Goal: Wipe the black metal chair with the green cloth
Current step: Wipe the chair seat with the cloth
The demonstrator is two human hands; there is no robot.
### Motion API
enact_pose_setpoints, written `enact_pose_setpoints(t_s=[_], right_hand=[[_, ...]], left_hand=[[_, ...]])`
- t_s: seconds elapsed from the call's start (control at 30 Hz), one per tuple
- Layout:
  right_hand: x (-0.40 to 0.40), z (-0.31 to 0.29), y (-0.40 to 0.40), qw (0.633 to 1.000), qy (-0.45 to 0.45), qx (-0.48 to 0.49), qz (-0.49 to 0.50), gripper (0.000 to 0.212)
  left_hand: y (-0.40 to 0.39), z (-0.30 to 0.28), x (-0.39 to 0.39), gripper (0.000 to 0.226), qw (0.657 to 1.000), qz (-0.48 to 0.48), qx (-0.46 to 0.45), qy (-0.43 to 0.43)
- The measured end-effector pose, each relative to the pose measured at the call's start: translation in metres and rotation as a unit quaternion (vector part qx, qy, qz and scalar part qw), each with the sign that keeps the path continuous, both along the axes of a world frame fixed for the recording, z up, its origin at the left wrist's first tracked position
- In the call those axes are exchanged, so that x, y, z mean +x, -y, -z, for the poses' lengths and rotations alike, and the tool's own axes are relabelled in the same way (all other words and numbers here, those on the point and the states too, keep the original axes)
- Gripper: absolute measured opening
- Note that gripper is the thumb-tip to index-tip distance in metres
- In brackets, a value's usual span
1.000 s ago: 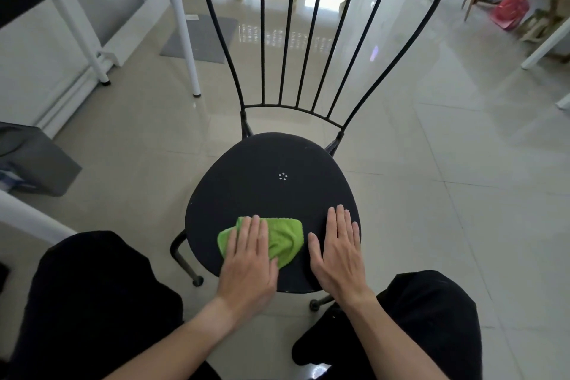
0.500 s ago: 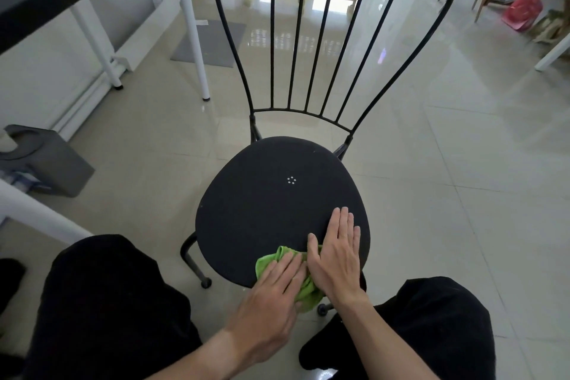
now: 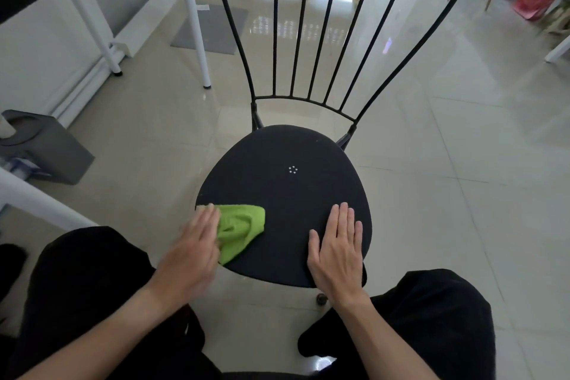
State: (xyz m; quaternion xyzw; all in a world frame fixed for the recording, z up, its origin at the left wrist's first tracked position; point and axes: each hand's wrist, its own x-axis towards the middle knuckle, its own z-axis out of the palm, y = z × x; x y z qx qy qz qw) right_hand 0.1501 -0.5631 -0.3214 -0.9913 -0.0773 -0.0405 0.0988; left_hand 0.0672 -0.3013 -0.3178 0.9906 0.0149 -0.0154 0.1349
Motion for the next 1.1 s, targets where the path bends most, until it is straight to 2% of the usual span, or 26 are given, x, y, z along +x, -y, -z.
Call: enact_pose_setpoints(t_s=[0.1,0.17,0.3,0.5,0.63,0.73,0.93,1.1], right_hand=[[0.011,-0.002,0.015,1.0,-0.007,0.006,0.024,0.074],[0.015,-0.004,0.024,0.999,-0.012,0.012,0.031,0.075],[0.01,-0.007,0.032,0.999,-0.012,0.027,0.014,0.075],[0.001,-0.007,0.032,0.997,-0.035,0.068,-0.033,0.07],[0.005,-0.007,0.044,0.999,-0.03,0.022,-0.038,0.071],[0.007,-0.004,0.05,0.998,-0.017,-0.013,-0.065,0.074],[0.007,-0.004,0.055,0.99,-0.039,-0.041,-0.126,0.071],[0.006,-0.004,0.047,0.998,-0.026,-0.02,-0.058,0.067]], left_hand=[[-0.005,-0.007,0.039,0.061,0.99,-0.13,-0.051,-0.035],[0.011,-0.009,0.057,0.064,0.987,-0.152,-0.025,-0.037],[0.071,-0.009,0.072,0.075,0.998,-0.055,0.01,-0.024],[0.162,-0.005,0.076,0.061,0.994,0.106,-0.01,0.004],[0.159,-0.002,0.066,0.059,0.983,0.181,-0.033,0.012],[0.141,-0.003,0.054,0.059,0.972,0.233,-0.013,0.018],[0.122,0.001,0.025,0.059,0.973,0.227,0.001,0.035],[0.097,0.0,0.007,0.059,0.982,0.185,0.013,0.027]])
